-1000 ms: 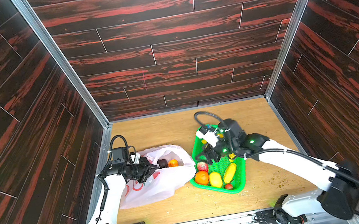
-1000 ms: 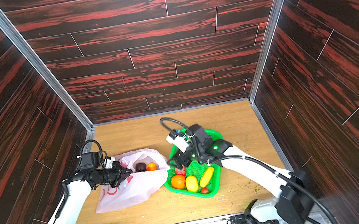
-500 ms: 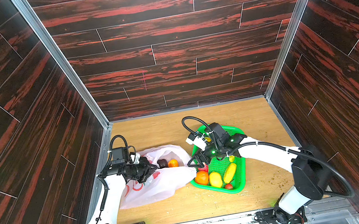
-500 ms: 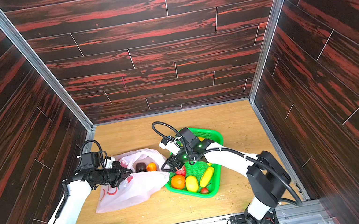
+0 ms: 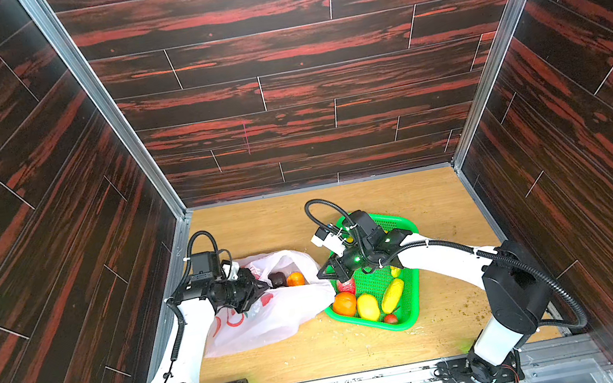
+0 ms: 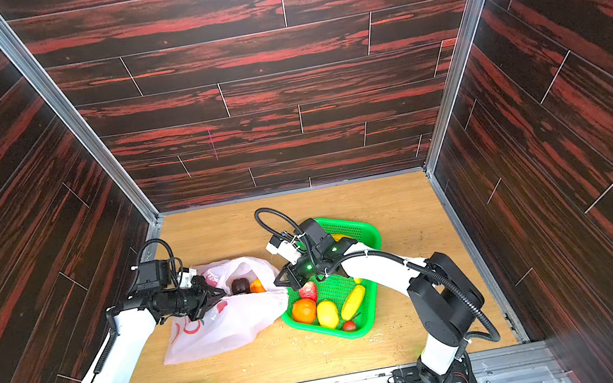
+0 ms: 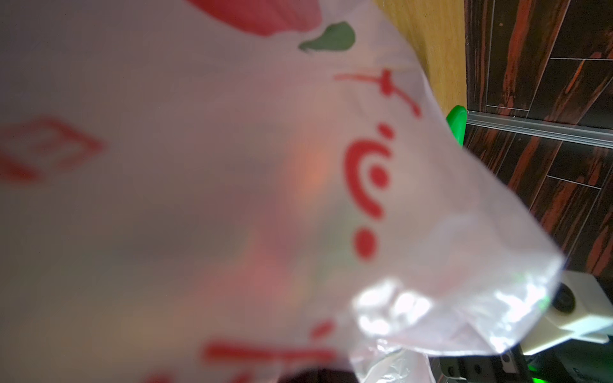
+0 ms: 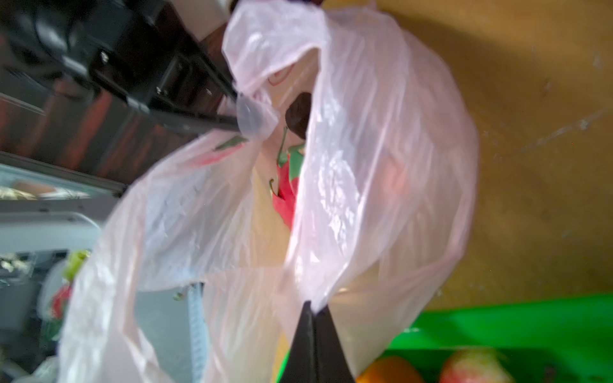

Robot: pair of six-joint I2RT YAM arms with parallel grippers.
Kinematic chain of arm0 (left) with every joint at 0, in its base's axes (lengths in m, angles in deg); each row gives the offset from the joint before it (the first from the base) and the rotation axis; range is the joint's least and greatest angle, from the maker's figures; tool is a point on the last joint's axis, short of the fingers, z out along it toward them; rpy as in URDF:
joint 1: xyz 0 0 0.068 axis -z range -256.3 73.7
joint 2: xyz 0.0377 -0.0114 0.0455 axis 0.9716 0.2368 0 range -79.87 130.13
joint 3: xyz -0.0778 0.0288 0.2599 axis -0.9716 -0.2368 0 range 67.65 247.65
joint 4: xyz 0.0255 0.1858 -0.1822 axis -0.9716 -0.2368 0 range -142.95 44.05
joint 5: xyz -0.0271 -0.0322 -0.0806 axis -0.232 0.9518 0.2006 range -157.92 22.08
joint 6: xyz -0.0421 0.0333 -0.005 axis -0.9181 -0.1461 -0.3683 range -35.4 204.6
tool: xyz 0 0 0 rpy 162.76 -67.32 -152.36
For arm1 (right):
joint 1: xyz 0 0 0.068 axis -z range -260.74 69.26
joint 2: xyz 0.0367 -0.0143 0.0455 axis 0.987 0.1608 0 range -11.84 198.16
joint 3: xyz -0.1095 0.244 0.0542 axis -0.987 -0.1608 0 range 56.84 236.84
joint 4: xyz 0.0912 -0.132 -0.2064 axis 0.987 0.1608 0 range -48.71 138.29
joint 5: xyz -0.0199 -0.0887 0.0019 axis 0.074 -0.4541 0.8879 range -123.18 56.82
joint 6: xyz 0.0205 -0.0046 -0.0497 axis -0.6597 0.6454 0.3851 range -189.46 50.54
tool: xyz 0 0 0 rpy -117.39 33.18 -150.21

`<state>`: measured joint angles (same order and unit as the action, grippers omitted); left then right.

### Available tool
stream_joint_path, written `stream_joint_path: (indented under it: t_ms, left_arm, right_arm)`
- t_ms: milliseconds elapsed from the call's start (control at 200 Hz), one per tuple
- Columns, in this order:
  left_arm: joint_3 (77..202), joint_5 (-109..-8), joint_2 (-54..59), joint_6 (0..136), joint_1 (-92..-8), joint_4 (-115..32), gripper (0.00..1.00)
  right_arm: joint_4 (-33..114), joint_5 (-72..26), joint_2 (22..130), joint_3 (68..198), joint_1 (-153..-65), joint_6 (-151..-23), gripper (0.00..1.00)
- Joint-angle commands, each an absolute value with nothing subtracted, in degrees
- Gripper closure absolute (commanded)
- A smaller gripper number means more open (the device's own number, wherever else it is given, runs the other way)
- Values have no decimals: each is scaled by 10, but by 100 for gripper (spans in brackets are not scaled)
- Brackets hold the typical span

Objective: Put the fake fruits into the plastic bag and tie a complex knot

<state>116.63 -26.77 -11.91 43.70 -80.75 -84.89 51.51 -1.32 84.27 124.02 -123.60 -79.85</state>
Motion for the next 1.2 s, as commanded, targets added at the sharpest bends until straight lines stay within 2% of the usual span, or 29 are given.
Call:
stream_joint_path:
  t_ms: [0,266,531,721,972,1197]
  left_arm:
    - [1186,-261,-139,440,-810,-843,87]
    - [1235,-256,-163,467,-810,-867,68]
    - [1291,-281,-194,517,-810,-885,64]
    - [1321,-280,-232,546,-795,-873,63]
    - [1354,-418,-270,605,-590,-877,56]
    - [1368,-609,-258,664,-369,-923,54]
  right_arm:
    - [498,-17,832,1248,-1238,-813,100]
    - [470,-11,818,1244,-1218,-859,100]
    - [462,-11,815,1238,-1207,-874,100]
    - [437,23,815,1225,-1185,-894,100]
    - [440,16,811,1222,-1176,-897,100]
    - [445,14,815,1228,-1176,-904,100]
